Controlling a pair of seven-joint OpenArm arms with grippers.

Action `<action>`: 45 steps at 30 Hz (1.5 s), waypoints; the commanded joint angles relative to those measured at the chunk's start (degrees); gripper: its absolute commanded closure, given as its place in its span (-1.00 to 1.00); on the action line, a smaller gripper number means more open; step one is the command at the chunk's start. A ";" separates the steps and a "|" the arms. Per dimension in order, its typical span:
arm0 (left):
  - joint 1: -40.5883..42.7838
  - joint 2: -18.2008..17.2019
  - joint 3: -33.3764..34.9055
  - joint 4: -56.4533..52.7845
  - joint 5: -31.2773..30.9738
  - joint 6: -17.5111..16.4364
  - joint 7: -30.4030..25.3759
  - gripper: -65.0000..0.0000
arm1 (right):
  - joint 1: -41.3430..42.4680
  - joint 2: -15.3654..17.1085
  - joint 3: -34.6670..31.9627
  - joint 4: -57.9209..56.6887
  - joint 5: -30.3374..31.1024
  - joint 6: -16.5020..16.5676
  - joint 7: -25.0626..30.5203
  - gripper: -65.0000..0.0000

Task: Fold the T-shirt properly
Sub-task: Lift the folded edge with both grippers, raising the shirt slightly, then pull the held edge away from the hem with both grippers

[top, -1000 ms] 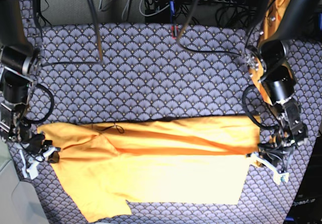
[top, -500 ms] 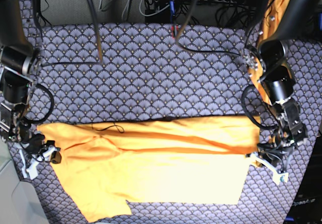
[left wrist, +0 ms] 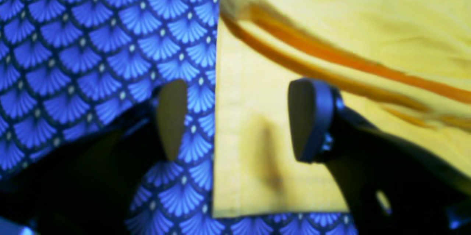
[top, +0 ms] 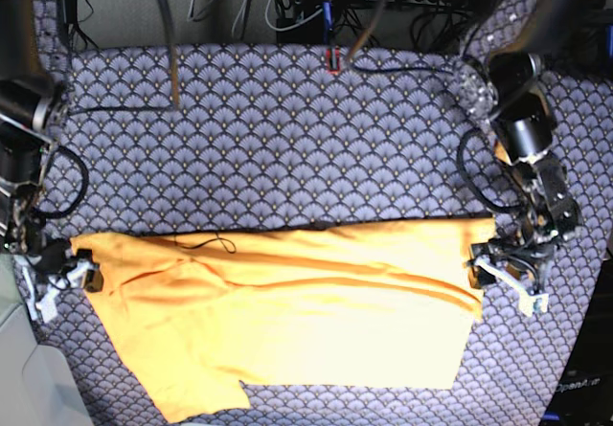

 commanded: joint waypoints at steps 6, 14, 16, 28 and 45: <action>2.09 -1.06 0.13 8.07 -6.19 -1.88 -1.41 -0.34 | -1.20 1.42 4.46 1.08 1.31 0.38 1.50 0.09; 11.85 -0.62 0.04 13.79 -12.96 -2.14 2.63 -0.34 | -4.90 2.57 6.57 1.08 1.31 0.38 1.50 0.08; 13.69 -0.71 0.22 13.79 -15.34 -2.14 2.37 -0.34 | -5.69 2.57 6.57 1.08 1.31 0.38 1.94 0.08; 12.29 -0.54 0.22 12.12 -16.66 -1.53 2.28 -0.34 | -6.04 2.30 6.57 1.08 1.31 0.38 1.94 0.08; 11.14 -0.10 -0.05 2.80 -16.66 -1.53 -1.59 -0.02 | -5.51 2.65 6.57 1.17 1.31 0.38 2.03 0.08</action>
